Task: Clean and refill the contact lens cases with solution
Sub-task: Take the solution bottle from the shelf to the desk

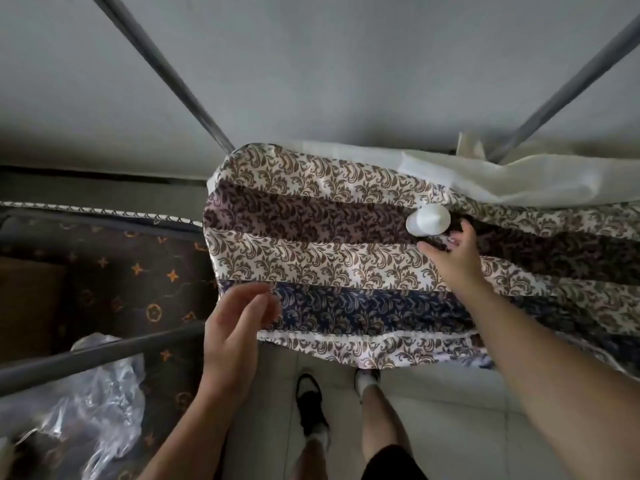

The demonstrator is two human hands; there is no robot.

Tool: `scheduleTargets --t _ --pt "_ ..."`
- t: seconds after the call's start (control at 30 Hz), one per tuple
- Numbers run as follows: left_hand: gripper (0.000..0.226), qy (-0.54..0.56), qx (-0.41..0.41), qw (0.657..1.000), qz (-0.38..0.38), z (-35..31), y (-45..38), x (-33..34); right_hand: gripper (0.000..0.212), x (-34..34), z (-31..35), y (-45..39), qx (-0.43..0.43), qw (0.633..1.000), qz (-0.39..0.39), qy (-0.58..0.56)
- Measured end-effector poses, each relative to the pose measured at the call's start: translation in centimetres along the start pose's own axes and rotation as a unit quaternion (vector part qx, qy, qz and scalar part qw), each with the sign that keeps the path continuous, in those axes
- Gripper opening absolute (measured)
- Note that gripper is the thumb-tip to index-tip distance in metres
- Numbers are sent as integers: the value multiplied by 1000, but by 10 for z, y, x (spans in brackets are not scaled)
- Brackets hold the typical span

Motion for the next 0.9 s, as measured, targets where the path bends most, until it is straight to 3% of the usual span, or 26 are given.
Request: scheduleTargets --t 0.1,0.23,0.4,0.53,0.67,0.8,0.9 --pt "23 4 -2 1000 -1 14 -15 12 112 11 -6 -28 7 1000 -6 4" --pt "24 11 -12 1000 -1 24 -25 13 92 24 -4 -53 -21 999 -30 -36" --pt "26 18 -8 1000 8 7 -29 3 82 24 28 -39 -43 997 -51 -33" --pt "19 6 17 999 27 -29 -22 -9 81 1 62 27 -57 994 -32 -90" --pt "20 6 30 997 70 -57 5 -18 50 -25 98 132 -121 983 33 -134" --pt "21 -27 47 990 128 -74 44 -31 43 -48 101 235 -151 962 82 -210" --pt "20 -34 57 983 170 -84 79 -45 42 -69 84 305 -150 950 55 -267"
Point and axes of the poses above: each hand's wrist, its own y-axis away from the middle knuckle, its own x-axis out of the palm, z = x × y, the point moved 7 cm from there along -y, towards the middle knuckle, and after that the axes turned 2 degrees about x, right-handed, at the moved point
